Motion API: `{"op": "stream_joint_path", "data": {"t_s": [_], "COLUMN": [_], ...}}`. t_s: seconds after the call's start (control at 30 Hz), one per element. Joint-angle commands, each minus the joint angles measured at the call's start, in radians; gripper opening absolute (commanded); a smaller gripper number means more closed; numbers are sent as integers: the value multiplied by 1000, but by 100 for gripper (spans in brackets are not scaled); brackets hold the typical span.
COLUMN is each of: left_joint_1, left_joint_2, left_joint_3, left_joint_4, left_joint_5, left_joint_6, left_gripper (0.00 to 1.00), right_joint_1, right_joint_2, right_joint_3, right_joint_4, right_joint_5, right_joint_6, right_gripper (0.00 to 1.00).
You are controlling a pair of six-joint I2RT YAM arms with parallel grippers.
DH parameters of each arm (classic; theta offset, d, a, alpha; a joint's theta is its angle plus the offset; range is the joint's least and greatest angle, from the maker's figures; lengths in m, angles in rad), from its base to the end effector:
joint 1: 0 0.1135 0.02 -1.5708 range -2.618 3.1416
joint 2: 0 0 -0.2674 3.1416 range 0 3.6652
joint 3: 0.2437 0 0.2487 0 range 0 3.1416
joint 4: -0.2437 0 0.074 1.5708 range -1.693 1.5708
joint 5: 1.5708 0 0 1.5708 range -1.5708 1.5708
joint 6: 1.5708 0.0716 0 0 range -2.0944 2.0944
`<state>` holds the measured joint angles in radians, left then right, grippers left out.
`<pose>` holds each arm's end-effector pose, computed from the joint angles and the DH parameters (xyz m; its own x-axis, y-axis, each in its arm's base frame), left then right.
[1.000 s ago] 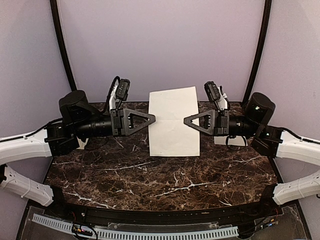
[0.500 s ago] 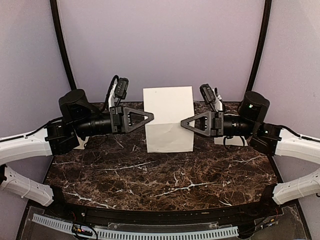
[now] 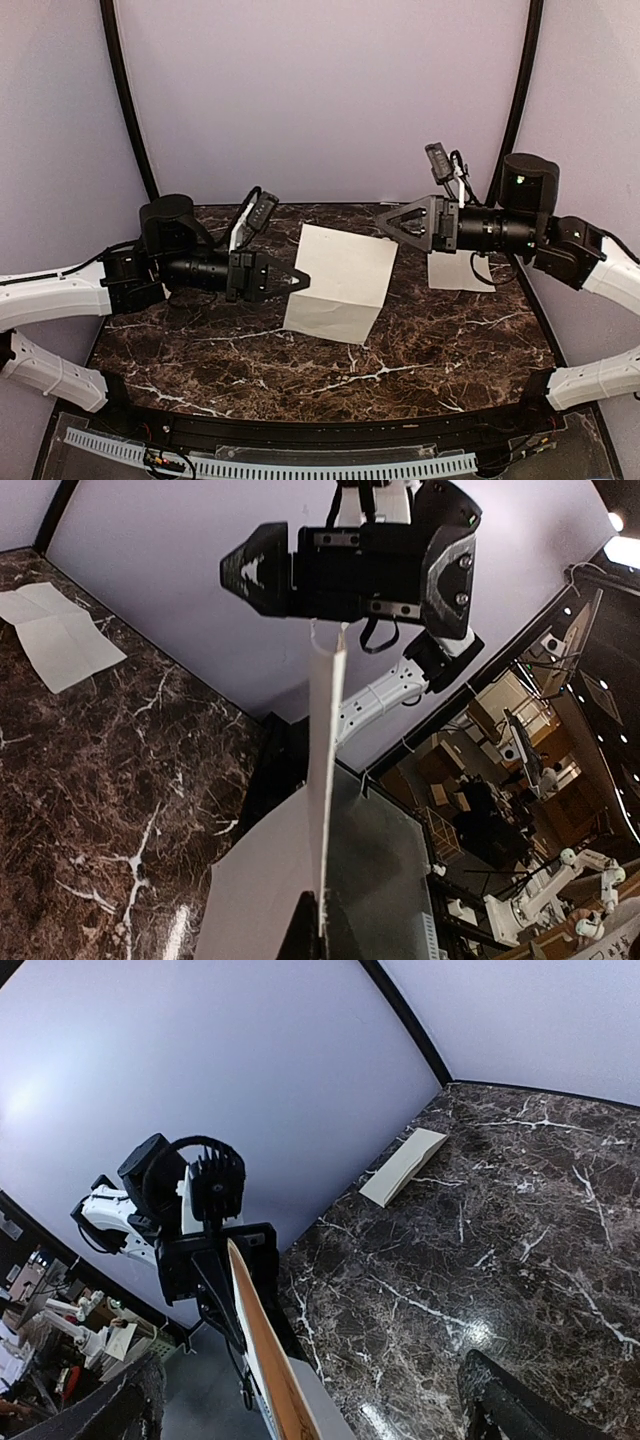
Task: Place the letter into the envelope and seal it
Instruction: Fold the letter.
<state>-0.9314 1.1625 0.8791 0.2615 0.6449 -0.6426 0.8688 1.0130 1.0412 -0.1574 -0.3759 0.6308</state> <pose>0.1406 -0.2612 0.3462 -0.6097 0.0173 -0.7925 0.7926 0.0062 -0.6097 0.1462 0.2136 0.3890 -0.6247 0.1109 -0.7729 -0.7143 0.3186 0.6231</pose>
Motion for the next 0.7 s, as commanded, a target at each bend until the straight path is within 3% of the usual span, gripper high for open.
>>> {"op": "stream_joint_path", "data": {"t_s": [0.0, 0.17, 0.43, 0.67], "left_joint_1": [-2, -9, -66, -103], "left_joint_2": [29, 42, 76, 114], "left_joint_3": [-9, -9, -25, -17], "left_joint_4": [-37, -36, 26, 30], "left_joint_5": [151, 159, 184, 184], "left_joint_6": [48, 40, 3, 0], "left_gripper": [0, 0, 0, 0], "right_joint_1": [-4, 3, 49, 67], "right_joint_2": [57, 166, 285, 316], "right_joint_3": [146, 251, 251, 257], "right_joint_4": [-237, -287, -171, -139], "right_joint_5": [61, -57, -266, -394], "right_joint_6": [-158, -217, -204, -197], "right_gripper": [99, 99, 97, 79]}}
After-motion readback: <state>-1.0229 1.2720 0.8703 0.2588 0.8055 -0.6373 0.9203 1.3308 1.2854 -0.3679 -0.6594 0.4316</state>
